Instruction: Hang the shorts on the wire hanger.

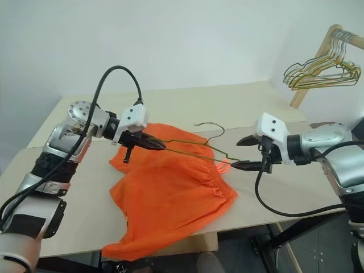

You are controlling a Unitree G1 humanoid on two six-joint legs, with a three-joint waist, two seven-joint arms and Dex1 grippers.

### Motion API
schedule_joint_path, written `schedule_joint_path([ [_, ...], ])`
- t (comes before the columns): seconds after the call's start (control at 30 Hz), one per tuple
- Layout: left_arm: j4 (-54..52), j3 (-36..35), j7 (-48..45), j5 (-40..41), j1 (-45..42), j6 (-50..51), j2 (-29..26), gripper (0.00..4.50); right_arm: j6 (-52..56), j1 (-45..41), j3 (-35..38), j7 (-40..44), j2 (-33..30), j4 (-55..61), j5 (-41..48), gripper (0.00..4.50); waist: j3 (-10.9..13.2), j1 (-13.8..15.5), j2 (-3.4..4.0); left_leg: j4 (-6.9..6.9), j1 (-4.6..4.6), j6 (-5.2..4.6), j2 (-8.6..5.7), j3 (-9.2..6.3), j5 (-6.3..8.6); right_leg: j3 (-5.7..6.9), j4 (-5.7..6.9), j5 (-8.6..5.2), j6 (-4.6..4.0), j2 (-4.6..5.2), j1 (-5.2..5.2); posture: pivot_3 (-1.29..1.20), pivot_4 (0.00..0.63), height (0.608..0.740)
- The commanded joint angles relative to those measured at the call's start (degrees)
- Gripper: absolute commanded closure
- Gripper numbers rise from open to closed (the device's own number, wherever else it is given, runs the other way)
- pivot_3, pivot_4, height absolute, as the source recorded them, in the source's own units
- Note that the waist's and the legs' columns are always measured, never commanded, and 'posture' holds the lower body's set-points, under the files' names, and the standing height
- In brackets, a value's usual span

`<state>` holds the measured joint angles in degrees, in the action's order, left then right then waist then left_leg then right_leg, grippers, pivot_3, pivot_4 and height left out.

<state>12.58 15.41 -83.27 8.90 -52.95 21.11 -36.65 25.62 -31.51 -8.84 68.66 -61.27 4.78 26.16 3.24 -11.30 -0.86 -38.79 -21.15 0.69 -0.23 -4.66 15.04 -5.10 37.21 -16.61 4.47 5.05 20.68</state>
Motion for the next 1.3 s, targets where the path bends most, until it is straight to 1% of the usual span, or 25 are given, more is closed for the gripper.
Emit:
schedule_joint_path([
  [0.03, -2.4, -1.9, 0.4, 1.5, -0.3, 0.7, -0.6, 4.50, 0.3, -1.7, -1.6, -1.9, 2.3, -0.3, -4.8, 0.43, 0.0, 0.6, 0.02, -0.02, 0.00, 0.00, -0.02, 0.02, 0.00, -0.01, 0.01, 0.00, 0.01, 0.01, 0.00, -0.14, 0.000, 0.740],
  [0.13, -3.1, -2.5, -0.3, 2.6, -0.3, 1.2, -0.8, 4.50, 0.0, -2.6, -2.6, -4.0, 5.0, -2.3, -8.9, 0.43, 0.0, 1.1, 0.04, -0.02, -0.01, 0.00, -0.05, 0.06, 0.00, -0.02, 0.02, 0.00, 0.01, 0.03, 0.03, -0.14, 0.000, 0.740],
  [0.33, -3.8, -2.5, -0.9, 3.7, -0.3, 1.5, -1.2, 4.50, -1.0, -2.7, -2.8, -1.9, 6.8, -2.9, -11.1, 0.43, 0.0, 1.2, 0.04, -0.10, -0.39, 0.01, -0.09, 0.06, -0.01, -0.03, 0.26, 0.00, 0.01, 0.06, 0.49, -0.13, 0.000, 0.740],
  [0.43, -4.0, -2.4, -0.9, 4.0, -0.3, 1.6, -1.2, 4.50, -0.9, -3.0, -2.9, -1.5, 7.4, -3.4, -12.3, 0.43, 0.0, 1.2, 0.05, -0.11, -0.36, 0.02, -0.10, 0.07, -0.01, -0.04, 0.36, -0.01, 0.02, 0.07, 0.51, -0.13, 0.000, 0.740],
  [0.53, -4.2, -2.4, -0.9, 4.1, -0.1, 1.6, -1.2, 4.50, -1.0, -3.0, -3.0, -0.9, 7.6, -3.9, -13.5, 1.00, 0.0, 1.1, 0.06, -0.11, -0.34, 0.02, -0.10, 0.09, -0.01, -0.06, 0.37, -0.01, 0.02, 0.06, 0.51, -0.13, 0.000, 0.740],
  [0.67, -4.2, -2.3, -0.9, 4.1, 0.0, 1.5, -1.3, 4.50, -0.8, -2.7, -2.7, -0.4, 7.6, -4.4, -14.8, 2.33, 0.0, 1.1, 0.06, -0.10, -0.35, 0.02, -0.10, 0.09, -0.01, -0.05, 0.36, -0.01, 0.02, 0.06, 0.51, -0.13, 0.000, 0.740],
  [0.77, -4.1, -2.2, -0.9, 4.0, 0.1, 1.3, -1.3, 4.50, -0.4, -2.7, -1.9, 0.0, 7.5, -4.7, -14.5, 3.46, 0.0, 1.1, 0.06, -0.11, -0.35, 0.02, -0.11, 0.09, -0.01, -0.05, 0.36, -0.01, 0.02, 0.06, 0.51, -0.13, 0.000, 0.740],
  [0.87, -3.7, -2.0, -0.8, 3.7, 0.1, 1.1, -1.1, 4.50, -0.3, -1.9, -0.9, 0.7, 6.9, -4.4, -14.1, 4.46, 0.0, 1.0, 0.06, -0.11, -0.34, 0.02, -0.10, 0.09, -0.01, -0.05, 0.37, -0.01, 0.02, 0.05, 0.51, -0.14, 0.000, 0.740],
  [1.03, -1.6, -1.0, -0.6, 2.4, 0.1, 0.5, -1.0, 4.50, 1.1, -0.3, 1.4, 2.1, 6.1, -3.0, -11.8, 4.46, 0.0, 1.0, 0.06, -0.10, -0.35, 0.02, -0.11, 0.09, -0.01, -0.05, 0.36, -0.02, 0.03, 0.06, 0.51, -0.15, 0.000, 0.740],
  [1.17, 1.3, -0.5, -0.8, 1.1, 1.2, -4.8, -0.5, 4.50, 3.2, 1.9, 3.9, 2.9, 5.3, 0.1, -9.2, 4.46, 0.0, 1.0, 0.07, -0.11, -0.34, 0.02, -0.11, 0.09, -0.01, -0.05, 0.37, -0.02, 0.03, 0.07, 0.51, -0.16, 0.000, 0.740],
  [1.27, 3.1, -1.1, -2.6, 2.3, 1.2, -7.4, 0.1, 3.93, 4.7, 3.6, 5.5, 3.5, 4.4, 2.0, -7.6, 4.50, 0.0, 0.9, 0.07, -0.11, -0.35, 0.02, -0.10, 0.09, -0.01, -0.05, 0.37, -0.02, 0.03, 0.07, 0.51, -0.17, 0.000, 0.740],
  [1.3, 4.1, -1.6, -3.0, 2.9, 0.8, -7.8, 0.4, 3.67, 5.2, 4.3, 6.1, 3.8, 4.0, 2.7, -6.9, 4.50, 0.0, 0.9, 0.07, -0.11, -0.35, 0.02, -0.10, 0.10, -0.01, -0.06, 0.37, -0.02, 0.03, 0.07, 0.51, -0.17, 0.000, 0.740],
])
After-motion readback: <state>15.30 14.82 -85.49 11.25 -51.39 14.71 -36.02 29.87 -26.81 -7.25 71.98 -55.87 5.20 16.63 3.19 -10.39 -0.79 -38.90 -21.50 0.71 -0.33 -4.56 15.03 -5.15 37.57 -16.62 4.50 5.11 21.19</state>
